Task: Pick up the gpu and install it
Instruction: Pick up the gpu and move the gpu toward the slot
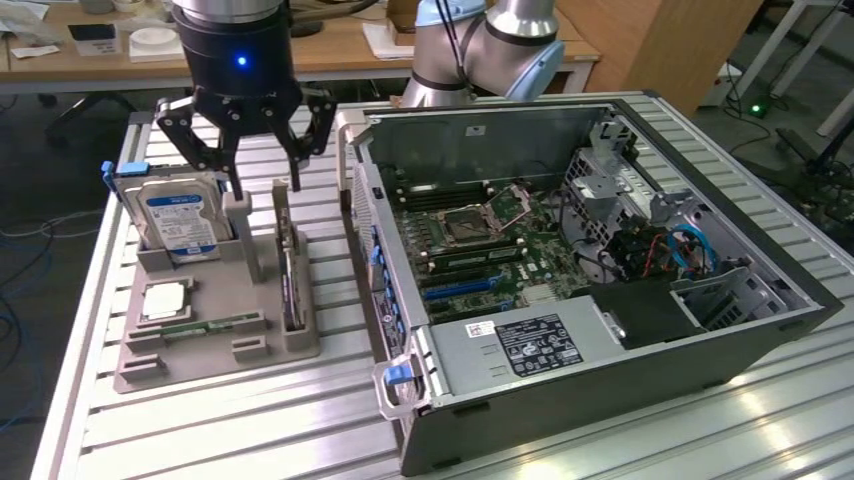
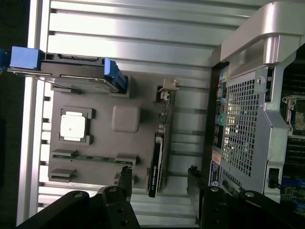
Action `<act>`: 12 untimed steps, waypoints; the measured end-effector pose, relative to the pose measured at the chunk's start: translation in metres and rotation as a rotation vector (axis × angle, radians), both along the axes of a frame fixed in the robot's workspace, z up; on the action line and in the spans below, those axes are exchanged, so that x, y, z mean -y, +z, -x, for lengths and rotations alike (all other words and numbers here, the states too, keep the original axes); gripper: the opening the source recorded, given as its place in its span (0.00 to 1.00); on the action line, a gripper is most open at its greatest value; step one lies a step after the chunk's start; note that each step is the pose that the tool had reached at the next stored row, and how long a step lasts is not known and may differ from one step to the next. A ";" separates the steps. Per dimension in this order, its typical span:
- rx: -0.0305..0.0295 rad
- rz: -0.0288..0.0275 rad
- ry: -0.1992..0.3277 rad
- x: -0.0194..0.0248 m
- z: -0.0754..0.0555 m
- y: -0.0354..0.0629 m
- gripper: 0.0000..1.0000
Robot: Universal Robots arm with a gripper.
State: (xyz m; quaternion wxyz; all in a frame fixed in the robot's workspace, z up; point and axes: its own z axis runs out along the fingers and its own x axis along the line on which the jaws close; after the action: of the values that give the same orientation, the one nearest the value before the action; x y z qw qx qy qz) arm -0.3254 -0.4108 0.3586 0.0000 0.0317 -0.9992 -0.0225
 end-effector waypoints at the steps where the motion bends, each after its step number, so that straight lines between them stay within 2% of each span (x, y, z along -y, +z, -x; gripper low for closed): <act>1: 0.0000 -0.0001 0.000 0.0002 0.000 -0.0006 0.59; 12: 0.0000 0.0000 0.005 0.0029 0.001 -0.0059 0.59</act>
State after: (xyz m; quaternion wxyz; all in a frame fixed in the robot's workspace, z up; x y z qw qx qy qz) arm -0.3263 -0.4136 0.3527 0.0001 0.0343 -0.9992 -0.0225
